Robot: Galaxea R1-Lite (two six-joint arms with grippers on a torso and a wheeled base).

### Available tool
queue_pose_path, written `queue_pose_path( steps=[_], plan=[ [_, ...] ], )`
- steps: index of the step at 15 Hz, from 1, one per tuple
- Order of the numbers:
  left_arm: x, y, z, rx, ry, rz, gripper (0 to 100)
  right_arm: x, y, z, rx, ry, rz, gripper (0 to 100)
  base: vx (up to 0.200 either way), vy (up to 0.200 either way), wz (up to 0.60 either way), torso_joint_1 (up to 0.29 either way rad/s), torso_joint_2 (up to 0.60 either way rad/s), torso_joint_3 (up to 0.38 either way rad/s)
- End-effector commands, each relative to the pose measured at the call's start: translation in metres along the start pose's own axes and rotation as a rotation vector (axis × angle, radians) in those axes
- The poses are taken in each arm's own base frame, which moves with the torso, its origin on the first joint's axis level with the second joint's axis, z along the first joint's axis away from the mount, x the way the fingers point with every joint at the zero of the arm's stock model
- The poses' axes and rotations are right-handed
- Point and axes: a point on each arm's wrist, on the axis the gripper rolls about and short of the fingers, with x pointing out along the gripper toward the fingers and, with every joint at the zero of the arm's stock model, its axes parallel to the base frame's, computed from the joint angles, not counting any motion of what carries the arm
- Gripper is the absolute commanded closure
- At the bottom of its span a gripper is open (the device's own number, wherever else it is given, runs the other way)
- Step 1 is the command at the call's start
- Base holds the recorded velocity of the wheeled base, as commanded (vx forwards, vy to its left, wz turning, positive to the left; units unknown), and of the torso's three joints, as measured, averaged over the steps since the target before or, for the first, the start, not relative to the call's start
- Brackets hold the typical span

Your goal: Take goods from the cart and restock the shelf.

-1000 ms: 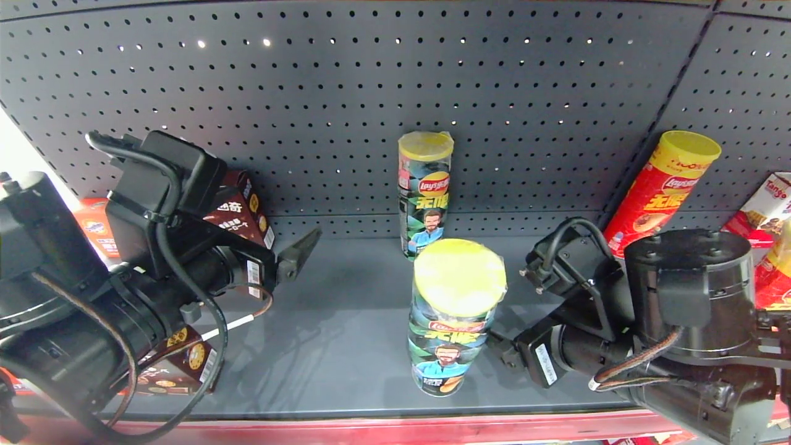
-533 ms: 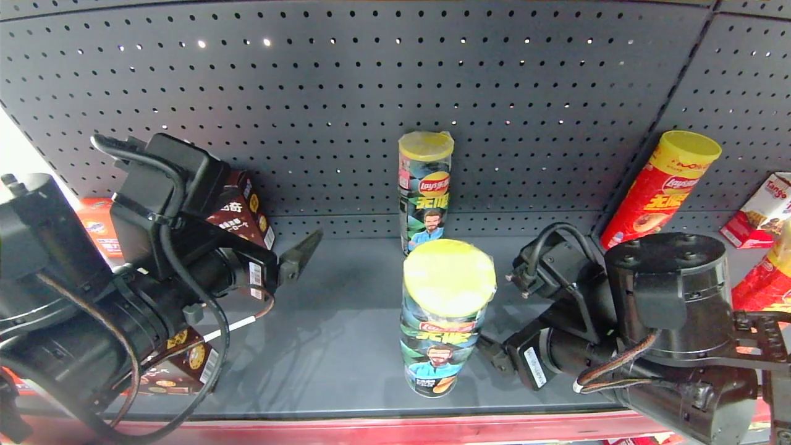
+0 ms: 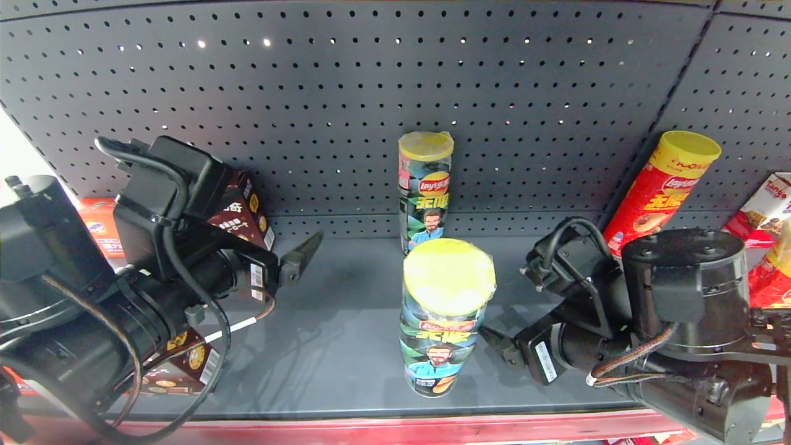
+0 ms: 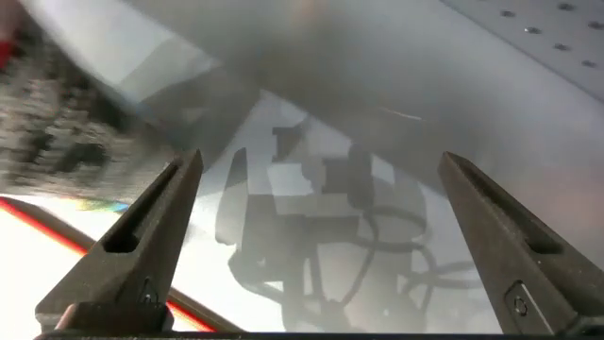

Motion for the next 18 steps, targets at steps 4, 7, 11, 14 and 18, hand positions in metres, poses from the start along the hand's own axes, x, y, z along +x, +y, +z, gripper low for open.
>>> queue_pose_path(
  steps=[4, 7, 11, 14, 18],
  plan=[
    [-0.003, 0.004, 0.009, -0.007, -0.034, 0.012, 0, -0.019, -0.018, 0.013, 0.047, -0.079, -0.037, 0, 0.000, 0.000, 0.00, 0.000, 0.00, 0.000],
    [-0.029, 0.016, 0.028, -0.035, -0.130, 0.043, 0, -0.050, -0.037, 0.027, 0.125, -0.239, -0.071, 0, 0.000, 0.000, 0.00, 0.000, 0.00, 0.000],
    [-0.099, 0.038, 0.048, -0.078, -0.308, 0.077, 0, -0.127, -0.065, 0.014, 0.197, -0.452, -0.082, 0, 0.000, 0.000, 0.00, 0.000, 0.00, 0.000],
    [-0.160, 0.048, 0.021, -0.030, -0.359, 0.116, 0, -0.171, -0.079, -0.022, 0.233, -0.536, -0.096, 0, 0.000, 0.000, 0.00, 0.000, 0.00, 0.000],
    [-0.234, 0.053, -0.036, 0.033, -0.200, 0.079, 0, -0.196, -0.082, -0.068, 0.235, -0.578, -0.051, 0, 0.000, 0.000, 0.00, 0.000, 0.00, 0.000]
  ],
)
